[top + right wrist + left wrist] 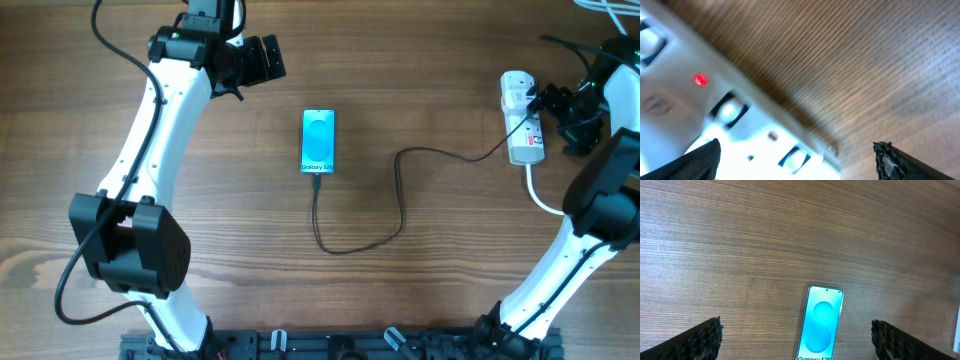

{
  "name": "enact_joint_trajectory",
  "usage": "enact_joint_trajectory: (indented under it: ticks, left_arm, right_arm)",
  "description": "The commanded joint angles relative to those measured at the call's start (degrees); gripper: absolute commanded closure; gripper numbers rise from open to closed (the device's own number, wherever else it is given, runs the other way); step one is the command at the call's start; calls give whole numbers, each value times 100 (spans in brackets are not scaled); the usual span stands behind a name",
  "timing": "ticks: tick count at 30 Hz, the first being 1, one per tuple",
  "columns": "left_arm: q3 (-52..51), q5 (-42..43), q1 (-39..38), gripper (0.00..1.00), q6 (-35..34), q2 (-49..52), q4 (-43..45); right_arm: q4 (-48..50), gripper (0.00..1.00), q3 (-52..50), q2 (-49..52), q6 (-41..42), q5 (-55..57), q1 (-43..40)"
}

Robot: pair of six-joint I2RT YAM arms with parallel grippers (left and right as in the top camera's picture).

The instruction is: Plug charger to phone and switch on socket

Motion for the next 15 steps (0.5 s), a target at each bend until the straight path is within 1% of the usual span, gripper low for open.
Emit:
enact_joint_trajectory:
  ticks: [1, 5, 9, 12, 13, 15]
  left_arm:
    - [-31, -94, -11, 0, -50, 55, -4]
    - [-31, -94, -11, 0, -50, 55, -4]
    - [-31, -94, -11, 0, -50, 55, -4]
    - [-31, -92, -11, 0, -50, 55, -4]
    - [-31, -94, -11, 0, -50, 55, -4]
    - [-31, -94, -11, 0, -50, 55, -4]
  right_arm:
    - [-214, 0, 2, -1054, 229, 153, 66]
    - [-791, 0, -22, -2184, 247, 260, 68]
    - [-1353, 0, -299, -3189, 195, 262, 68]
    - [-1357, 0, -929, -4006, 197, 160, 70]
    - [-1331, 0, -1182, -4264, 195, 4, 70]
    - [-1161, 0, -1888, -4900, -79, -581, 85]
